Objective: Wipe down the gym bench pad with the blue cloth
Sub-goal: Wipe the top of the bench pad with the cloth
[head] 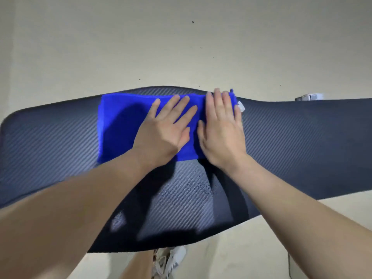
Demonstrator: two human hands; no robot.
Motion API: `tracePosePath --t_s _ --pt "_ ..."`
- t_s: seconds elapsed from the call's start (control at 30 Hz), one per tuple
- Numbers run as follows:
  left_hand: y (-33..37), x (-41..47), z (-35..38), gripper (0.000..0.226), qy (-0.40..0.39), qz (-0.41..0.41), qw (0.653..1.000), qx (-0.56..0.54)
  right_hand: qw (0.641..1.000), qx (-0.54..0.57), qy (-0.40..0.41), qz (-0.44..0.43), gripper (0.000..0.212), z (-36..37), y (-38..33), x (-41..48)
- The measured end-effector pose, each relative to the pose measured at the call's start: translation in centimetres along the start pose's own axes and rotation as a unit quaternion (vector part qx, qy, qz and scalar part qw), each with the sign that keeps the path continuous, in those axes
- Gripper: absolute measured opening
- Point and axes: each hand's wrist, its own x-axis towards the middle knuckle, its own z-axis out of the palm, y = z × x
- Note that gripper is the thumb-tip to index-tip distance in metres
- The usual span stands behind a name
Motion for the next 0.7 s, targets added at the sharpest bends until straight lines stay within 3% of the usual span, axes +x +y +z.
tracePosePath --t_s 0.1,0.2,0.33,0.5,0.7 --pt "1.7 0.9 0.7 0.052 -0.013 -0.009 1.0 0.025 0.993 0.031 0.001 -0.11 0.058 1.3 2.1 -0.1" --pt "4.4 2.9 0.9 0.057 -0.02 0.028 0.999 0.03 0.995 0.004 0.014 -0.096 0.062 1.5 6.6 -1.2" --pt "11.9 6.6 2.8 0.054 -0.012 0.105 0.994 0.008 0.999 0.025 0.033 -0.001 0.063 1.3 14.5 -4.9" --pt "21.1 10.0 4.3 0.057 -0.059 0.173 0.983 0.021 0.99 0.021 0.055 0.125 0.064 1.6 22.4 -10.0" --pt "27.5 11.6 5.5 0.054 -0.08 0.259 0.962 0.03 0.945 0.055 0.116 0.301 0.061 3.1 24.6 -14.3"
